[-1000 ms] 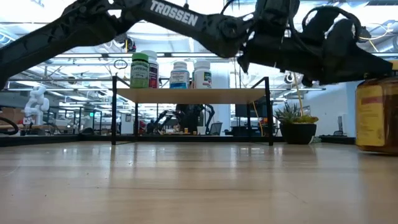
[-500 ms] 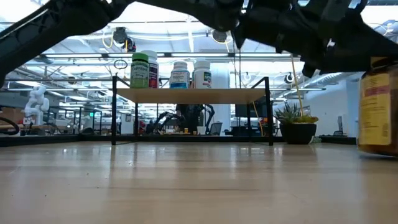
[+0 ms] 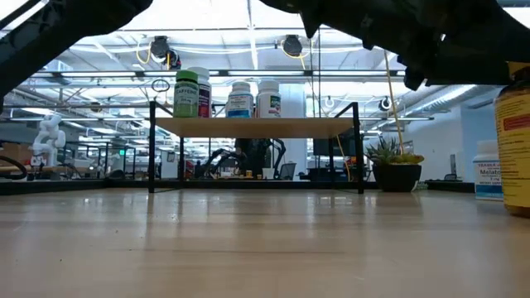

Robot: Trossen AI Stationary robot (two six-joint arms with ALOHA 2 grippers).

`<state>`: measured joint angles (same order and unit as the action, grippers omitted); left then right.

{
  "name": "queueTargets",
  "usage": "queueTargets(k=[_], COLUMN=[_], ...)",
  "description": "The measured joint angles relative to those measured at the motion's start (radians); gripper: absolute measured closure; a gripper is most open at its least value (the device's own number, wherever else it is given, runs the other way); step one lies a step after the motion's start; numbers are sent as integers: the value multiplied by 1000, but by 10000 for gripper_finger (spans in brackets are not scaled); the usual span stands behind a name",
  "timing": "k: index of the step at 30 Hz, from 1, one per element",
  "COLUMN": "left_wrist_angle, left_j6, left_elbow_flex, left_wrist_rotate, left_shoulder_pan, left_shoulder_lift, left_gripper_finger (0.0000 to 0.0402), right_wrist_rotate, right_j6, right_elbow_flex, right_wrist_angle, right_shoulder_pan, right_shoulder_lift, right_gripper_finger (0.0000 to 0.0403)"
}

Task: Pick and place medicine bottles onto shelf by color
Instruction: Put the yellow pill bottle on the shelf

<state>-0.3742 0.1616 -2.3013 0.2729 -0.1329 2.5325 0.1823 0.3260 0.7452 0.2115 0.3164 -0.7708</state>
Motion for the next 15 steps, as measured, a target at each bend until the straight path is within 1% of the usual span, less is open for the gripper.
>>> queueTargets(k=[5,10,15], left_wrist_angle=[-51,-43,-24], left_j6=[-1,-7,-44], left_elbow_flex=[0,0,1], left_wrist_rotate=[-2,-14,-13], left_shoulder_pan=[-5,-10,-10], left_shoulder_lift=[0,0,2], left_gripper_finger=[203,218,220], right_wrist_rotate=[-1,-1,-1], right_j6=[-8,-18,-18], right_elbow_flex=[0,0,0], right_wrist_angle=[-11,-7,0], right_shoulder_pan=[0,0,0], right_shoulder_lift=[0,0,0], right_gripper_finger=[90,90,90])
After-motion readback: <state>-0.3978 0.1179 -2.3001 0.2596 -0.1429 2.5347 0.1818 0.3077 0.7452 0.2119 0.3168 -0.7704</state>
